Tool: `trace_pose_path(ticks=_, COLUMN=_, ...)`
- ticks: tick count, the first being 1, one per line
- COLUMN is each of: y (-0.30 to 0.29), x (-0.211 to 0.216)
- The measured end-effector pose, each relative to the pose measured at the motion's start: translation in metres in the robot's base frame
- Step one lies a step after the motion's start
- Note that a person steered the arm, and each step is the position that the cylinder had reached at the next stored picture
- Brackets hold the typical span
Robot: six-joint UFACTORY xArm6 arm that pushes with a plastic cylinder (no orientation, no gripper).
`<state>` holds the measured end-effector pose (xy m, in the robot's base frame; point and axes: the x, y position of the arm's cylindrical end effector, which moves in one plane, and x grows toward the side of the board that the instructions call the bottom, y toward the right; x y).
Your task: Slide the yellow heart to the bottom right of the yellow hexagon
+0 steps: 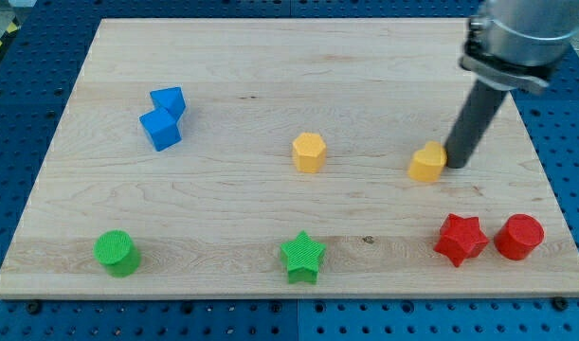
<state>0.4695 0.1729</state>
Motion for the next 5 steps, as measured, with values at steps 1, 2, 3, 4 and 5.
trace_pose_path(ticks=1, y=-0.039, x=0.000)
trace_pose_path(ticks=2, y=-0.040, x=0.001)
trace_pose_path(ticks=3, y=-0.012, x=0.010)
trace_pose_path(ticks=4, y=-0.033, x=0.025)
trace_pose_path(ticks=5, y=-0.059, x=0.025)
